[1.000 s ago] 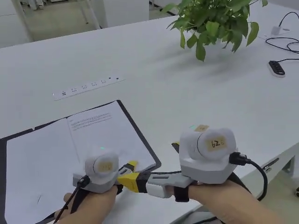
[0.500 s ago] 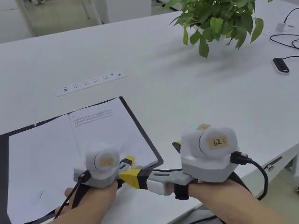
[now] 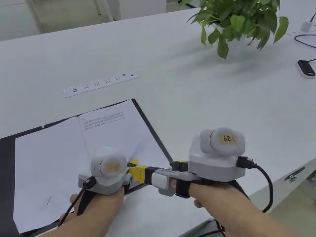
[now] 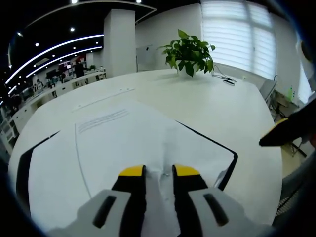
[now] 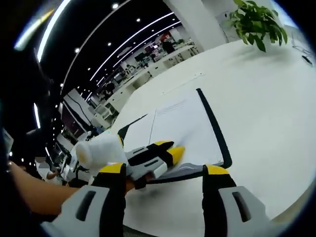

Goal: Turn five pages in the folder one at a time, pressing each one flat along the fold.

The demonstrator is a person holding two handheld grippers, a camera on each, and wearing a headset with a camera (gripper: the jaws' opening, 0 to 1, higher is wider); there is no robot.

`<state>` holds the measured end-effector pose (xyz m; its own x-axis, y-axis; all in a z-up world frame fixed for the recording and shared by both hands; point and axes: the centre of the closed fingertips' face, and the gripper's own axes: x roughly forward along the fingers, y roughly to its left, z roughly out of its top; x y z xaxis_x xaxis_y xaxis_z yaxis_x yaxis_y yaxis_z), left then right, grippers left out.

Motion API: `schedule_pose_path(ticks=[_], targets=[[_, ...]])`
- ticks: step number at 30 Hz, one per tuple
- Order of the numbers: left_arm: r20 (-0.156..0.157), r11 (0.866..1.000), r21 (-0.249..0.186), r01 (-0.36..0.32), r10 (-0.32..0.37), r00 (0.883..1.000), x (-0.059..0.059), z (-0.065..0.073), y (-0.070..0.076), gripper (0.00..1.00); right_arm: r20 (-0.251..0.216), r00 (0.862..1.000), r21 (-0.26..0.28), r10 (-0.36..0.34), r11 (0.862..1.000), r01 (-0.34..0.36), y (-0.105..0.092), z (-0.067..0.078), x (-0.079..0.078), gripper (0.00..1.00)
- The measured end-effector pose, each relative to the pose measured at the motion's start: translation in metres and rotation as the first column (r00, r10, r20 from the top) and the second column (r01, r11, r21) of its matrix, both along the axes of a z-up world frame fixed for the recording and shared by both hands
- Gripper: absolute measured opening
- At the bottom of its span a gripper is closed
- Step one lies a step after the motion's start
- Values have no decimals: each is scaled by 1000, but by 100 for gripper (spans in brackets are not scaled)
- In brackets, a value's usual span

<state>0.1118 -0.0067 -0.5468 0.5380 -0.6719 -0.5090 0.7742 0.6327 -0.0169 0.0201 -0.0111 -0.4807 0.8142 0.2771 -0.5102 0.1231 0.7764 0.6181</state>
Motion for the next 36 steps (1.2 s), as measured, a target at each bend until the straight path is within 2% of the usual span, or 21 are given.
schedule_pose_path(ticks=[1,2,4,6,10,17,22,23,27,30,32,34,36], targets=[[0,1000,-1,1,-1,1000,0,0,0,20,-12,1000,39,-23,999,24,0,-4,2,53],[1,1000,-2,1,-1,1000,0,0,0,20,-25,999,52,-29,998,30,0,-8,1,49],[0,1000,-4,-1,1,1000,0,0,0,20,-27,999,52,-45,998,46,-4,-14,4,44],[-1,1000,-6,-2,2,1000,-1,0,0,20,-39,998,76,-53,996,56,-3,-18,6,40],[-4,1000,-8,-5,5,1000,0,0,-1,20,-49,996,127,-77,988,82,-1,-26,12,37],[-4,1000,-9,-8,8,1000,0,-1,-1,20,-61,991,184,-116,975,126,0,-34,21,32],[-7,1000,-9,-9,9,1000,0,-1,-1,20,-86,983,220,-161,959,177,-6,-44,27,29],[-9,1000,-10,-10,10,1000,0,-1,-1,20,-104,979,231,-177,953,196,-7,-47,27,28],[-11,1000,-10,-11,11,1000,0,-2,-1,20,-124,968,254,-219,936,244,-11,-52,29,26],[-11,1000,-10,-11,11,1000,0,-2,-1,20,-148,956,262,-252,922,284,-16,-58,29,20],[-12,1000,-10,-13,12,1000,0,-2,-1,20,-169,946,283,-275,906,314,-19,-61,29,16],[-12,1000,-9,-12,12,1000,1,-2,-1,20,-176,942,276,-286,904,326,-21,-64,28,11],[-11,1000,-9,-12,12,1000,1,-2,-1,20,-183,936,291,-300,893,343,-23,-65,28,9]])
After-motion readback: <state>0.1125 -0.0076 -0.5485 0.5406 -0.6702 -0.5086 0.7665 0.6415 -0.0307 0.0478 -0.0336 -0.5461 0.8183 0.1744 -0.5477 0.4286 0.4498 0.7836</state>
